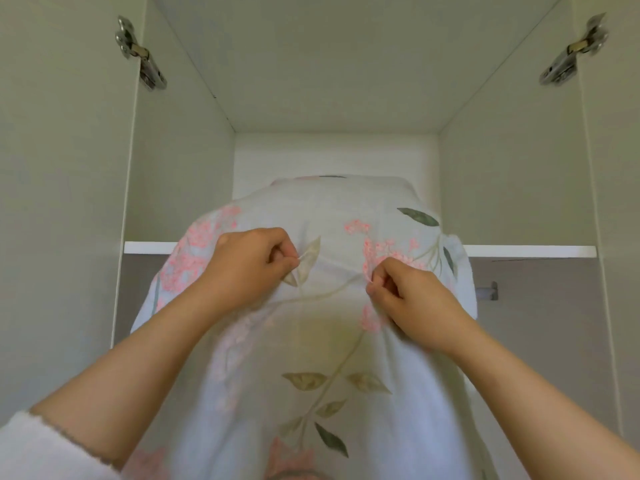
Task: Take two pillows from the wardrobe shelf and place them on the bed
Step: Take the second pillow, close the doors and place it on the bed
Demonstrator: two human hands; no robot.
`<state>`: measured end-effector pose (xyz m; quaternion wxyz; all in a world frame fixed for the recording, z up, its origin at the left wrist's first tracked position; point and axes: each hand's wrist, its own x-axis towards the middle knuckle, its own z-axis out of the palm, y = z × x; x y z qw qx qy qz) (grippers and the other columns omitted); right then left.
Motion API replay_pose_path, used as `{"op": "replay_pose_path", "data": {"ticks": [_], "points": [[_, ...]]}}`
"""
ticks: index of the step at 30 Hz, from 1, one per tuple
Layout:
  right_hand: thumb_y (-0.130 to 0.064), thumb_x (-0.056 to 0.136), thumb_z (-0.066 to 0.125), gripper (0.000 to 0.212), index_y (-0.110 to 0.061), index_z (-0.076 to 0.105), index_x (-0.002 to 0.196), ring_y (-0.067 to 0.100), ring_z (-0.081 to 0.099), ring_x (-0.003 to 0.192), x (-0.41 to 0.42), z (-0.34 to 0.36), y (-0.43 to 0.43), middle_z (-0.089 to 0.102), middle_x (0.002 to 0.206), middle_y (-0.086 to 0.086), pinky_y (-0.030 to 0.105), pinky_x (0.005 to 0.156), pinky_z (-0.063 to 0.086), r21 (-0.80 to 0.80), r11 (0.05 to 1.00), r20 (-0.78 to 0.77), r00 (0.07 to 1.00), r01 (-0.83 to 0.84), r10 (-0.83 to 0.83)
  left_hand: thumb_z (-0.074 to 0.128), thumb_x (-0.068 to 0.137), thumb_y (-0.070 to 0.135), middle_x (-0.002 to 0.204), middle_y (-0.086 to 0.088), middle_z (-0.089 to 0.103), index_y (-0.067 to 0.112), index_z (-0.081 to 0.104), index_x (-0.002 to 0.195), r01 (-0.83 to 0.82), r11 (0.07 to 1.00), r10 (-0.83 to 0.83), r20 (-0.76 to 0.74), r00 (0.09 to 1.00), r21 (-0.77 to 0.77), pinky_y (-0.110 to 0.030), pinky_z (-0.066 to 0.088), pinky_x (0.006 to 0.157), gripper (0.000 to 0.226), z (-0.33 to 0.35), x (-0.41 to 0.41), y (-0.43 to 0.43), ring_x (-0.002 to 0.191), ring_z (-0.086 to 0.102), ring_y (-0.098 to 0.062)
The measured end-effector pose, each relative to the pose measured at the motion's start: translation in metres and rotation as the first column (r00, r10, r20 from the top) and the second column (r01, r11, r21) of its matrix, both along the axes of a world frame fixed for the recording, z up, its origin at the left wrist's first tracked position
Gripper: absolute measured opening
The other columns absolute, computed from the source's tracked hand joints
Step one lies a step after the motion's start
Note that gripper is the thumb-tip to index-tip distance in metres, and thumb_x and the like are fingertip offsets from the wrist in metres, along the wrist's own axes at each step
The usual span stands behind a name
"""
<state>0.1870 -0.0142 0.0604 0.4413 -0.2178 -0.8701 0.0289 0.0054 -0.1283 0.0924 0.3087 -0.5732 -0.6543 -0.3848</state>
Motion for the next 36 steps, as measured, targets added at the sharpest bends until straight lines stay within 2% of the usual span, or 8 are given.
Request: {"op": "replay_pose_path", "data": {"ticks": [3,6,10,18,23,28,32,36], "points": [[-0.027,0.089,0.049,0.011,-0.019,0.056,0.085,0.02,0.051,0.083,-0.002,0.005,-0.005,0.055,0.075,-0.007,0.035,0.08,0.039,0.038,0.998,-0.16,0.986,0.047,-0.04,0.061,0.08,0.042,0.103,0.007,0.056,0.037,0.056,0.087,-0.009,0.995,-0.003,0.112,0.994,0.104,-0.039,0.031,0.097,0.009,0.008,0.002,0.008,0.113,0.046,-0.019],[-0.045,0.086,0.05,0.031,-0.031,0.051,0.114,0.024,0.037,0.121,-0.017,0.021,0.0,0.049,0.121,-0.003,0.039,0.099,0.025,-0.06,0.98,-0.298,0.933,0.19,-0.2,0.053,0.073,0.067,0.15,0.001,0.022,0.037,0.037,0.129,-0.151,0.988,0.14,0.24,0.961,0.03,-0.054,0.014,0.109,0.066,0.023,0.002,0.033,0.141,0.013,-0.026],[-0.064,0.079,0.049,0.066,-0.035,0.031,0.135,0.027,0.015,0.139,-0.04,0.045,0.022,0.02,0.151,-0.001,0.056,0.106,0.018,-0.236,0.95,-0.317,0.907,0.207,-0.276,0.047,0.064,0.08,0.157,-0.009,0.005,0.037,0.015,0.142,-0.179,0.979,0.203,0.508,0.837,-0.097,-0.058,0.015,0.112,0.095,0.049,-0.011,0.058,0.142,0.008,-0.038],[-0.059,0.069,0.066,0.08,-0.031,0.03,0.135,0.032,0.038,0.123,-0.067,0.024,0.043,0.033,0.137,0.006,0.043,0.091,0.039,-0.323,0.942,-0.586,0.763,0.088,-0.272,0.057,0.069,0.069,0.135,-0.018,0.037,0.031,0.022,0.136,-0.217,0.974,0.146,0.549,0.823,0.066,-0.043,0.037,0.096,0.085,0.021,-0.023,0.072,0.121,0.041,-0.038],[-0.047,0.076,0.067,0.059,-0.021,0.04,0.121,0.024,0.053,0.108,-0.051,0.006,0.038,0.049,0.12,0.0,0.031,0.08,0.037,-0.282,0.956,-0.711,0.688,-0.087,-0.147,0.06,0.077,0.054,0.11,-0.003,0.055,0.025,0.033,0.118,-0.062,0.965,-0.089,0.537,0.839,0.256,-0.037,0.042,0.08,0.057,0.001,-0.023,0.054,0.1,0.055,-0.029],[-0.038,0.076,0.07,0.062,-0.025,0.035,0.125,0.017,0.051,0.102,-0.032,-0.029,0.031,0.049,0.115,-0.003,0.029,0.085,0.039,-0.3,0.922,-0.759,0.647,-0.243,-0.076,0.071,0.074,0.039,0.078,0.012,0.047,0.028,0.037,0.096,0.072,0.929,-0.277,0.552,0.787,0.363,-0.04,0.046,0.08,0.042,-0.034,-0.022,0.027,0.073,0.051,-0.014],[-0.035,0.079,0.068,0.059,-0.021,0.039,0.128,0.016,0.058,0.107,-0.025,-0.042,0.03,0.057,0.12,0.0,0.03,0.093,0.045,-0.351,0.838,-0.819,0.571,-0.418,-0.058,0.075,0.059,0.053,0.103,0.004,0.05,0.027,0.041,0.104,0.003,0.898,-0.277,0.558,0.782,0.441,-0.041,0.043,0.094,0.062,-0.057,-0.032,0.02,0.104,0.051,-0.026],[-0.044,0.078,0.066,0.05,-0.019,0.052,0.12,0.017,0.056,0.11,-0.034,-0.046,0.027,0.053,0.124,0.002,0.031,0.101,0.043,-0.404,0.799,-0.797,0.601,-0.446,-0.068,0.077,0.061,0.05,0.148,-0.007,0.024,0.027,0.02,0.14,0.005,0.873,-0.361,0.637,0.681,0.489,-0.042,0.027,0.112,0.1,-0.046,-0.031,0.022,0.134,0.03,-0.028]]}}
